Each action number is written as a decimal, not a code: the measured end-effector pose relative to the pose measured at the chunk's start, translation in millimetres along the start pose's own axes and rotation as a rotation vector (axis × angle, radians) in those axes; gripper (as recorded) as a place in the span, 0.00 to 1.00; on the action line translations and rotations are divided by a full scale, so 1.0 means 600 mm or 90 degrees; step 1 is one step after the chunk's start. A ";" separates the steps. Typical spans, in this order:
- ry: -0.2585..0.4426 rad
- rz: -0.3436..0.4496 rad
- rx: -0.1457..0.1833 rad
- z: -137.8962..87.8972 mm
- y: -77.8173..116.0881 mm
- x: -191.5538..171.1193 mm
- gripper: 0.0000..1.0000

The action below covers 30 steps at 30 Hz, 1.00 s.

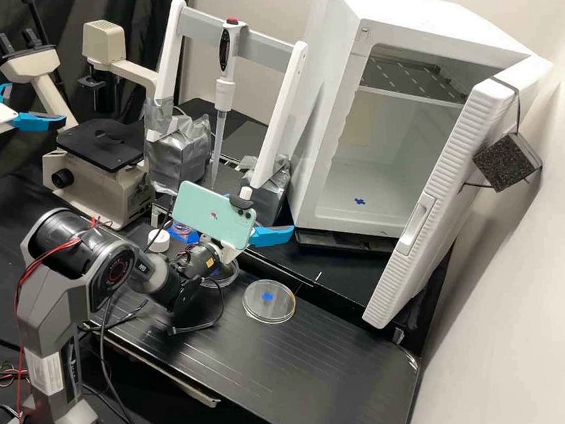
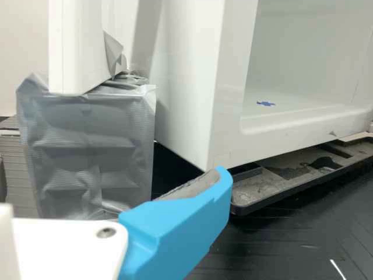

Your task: Use the pipette

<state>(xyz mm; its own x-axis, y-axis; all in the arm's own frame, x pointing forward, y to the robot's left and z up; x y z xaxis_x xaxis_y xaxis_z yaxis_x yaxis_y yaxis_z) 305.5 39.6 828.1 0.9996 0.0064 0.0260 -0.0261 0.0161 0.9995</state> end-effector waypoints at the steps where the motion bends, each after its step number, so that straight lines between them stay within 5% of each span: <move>1: 0.000 0.000 0.000 0.000 0.000 0.000 1.00; 13: 0.008 0.002 0.001 -0.001 0.008 -0.031 1.00; 16: 0.028 0.023 0.017 -0.016 0.024 -0.060 1.00; 22: 0.137 0.061 0.013 -0.092 0.049 -0.098 1.00; 26: 0.203 0.071 -0.017 -0.154 0.058 -0.101 1.00; 30: 0.222 0.076 -0.041 -0.213 0.070 -0.091 1.00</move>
<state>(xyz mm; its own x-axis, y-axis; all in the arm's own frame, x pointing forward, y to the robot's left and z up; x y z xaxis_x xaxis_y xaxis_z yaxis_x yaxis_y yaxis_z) 249.1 167.8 866.9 0.9278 0.3518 0.1240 -0.1539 0.0582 0.9864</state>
